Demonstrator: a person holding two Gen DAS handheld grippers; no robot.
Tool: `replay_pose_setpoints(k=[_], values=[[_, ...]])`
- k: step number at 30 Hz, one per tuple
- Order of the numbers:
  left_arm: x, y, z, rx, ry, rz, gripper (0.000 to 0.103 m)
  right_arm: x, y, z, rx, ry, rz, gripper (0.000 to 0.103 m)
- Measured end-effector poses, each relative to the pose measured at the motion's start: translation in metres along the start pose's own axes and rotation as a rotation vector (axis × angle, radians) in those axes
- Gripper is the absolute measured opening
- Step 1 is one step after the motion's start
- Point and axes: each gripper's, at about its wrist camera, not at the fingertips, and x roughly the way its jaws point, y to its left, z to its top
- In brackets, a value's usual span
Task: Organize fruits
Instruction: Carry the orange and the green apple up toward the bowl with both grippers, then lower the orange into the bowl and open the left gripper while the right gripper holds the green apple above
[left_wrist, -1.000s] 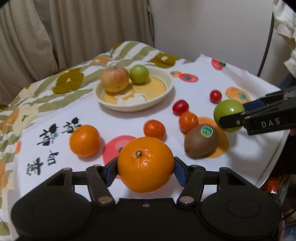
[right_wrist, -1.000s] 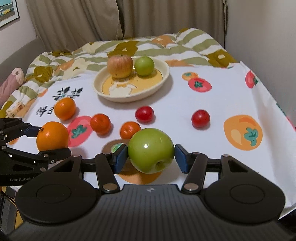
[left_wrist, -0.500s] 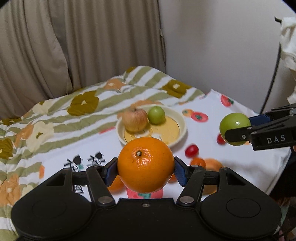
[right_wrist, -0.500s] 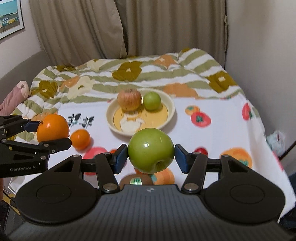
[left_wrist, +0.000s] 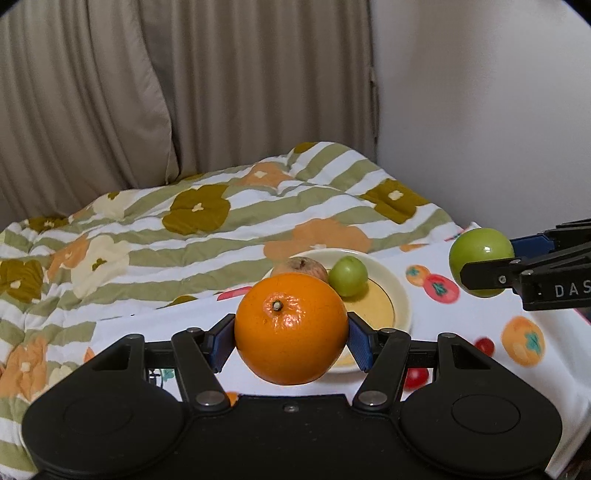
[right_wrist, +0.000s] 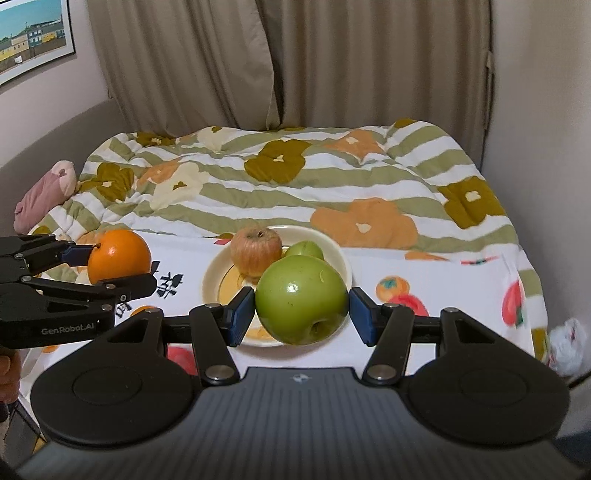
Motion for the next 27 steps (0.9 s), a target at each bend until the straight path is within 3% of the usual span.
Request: replay_pose_setpoints(k=[14,27], values=[[0.099,-0.016,0.009,-0.042,0.145,0.083,0.066,0.097,-0.045,0.022,-0.062,0.103,0.103,0.071],[0.149,-0.035,0.002,0.017,0.282,0.156,0.066,0.134,-0.057,0.025,-0.109,0.162,0.162,0.071]])
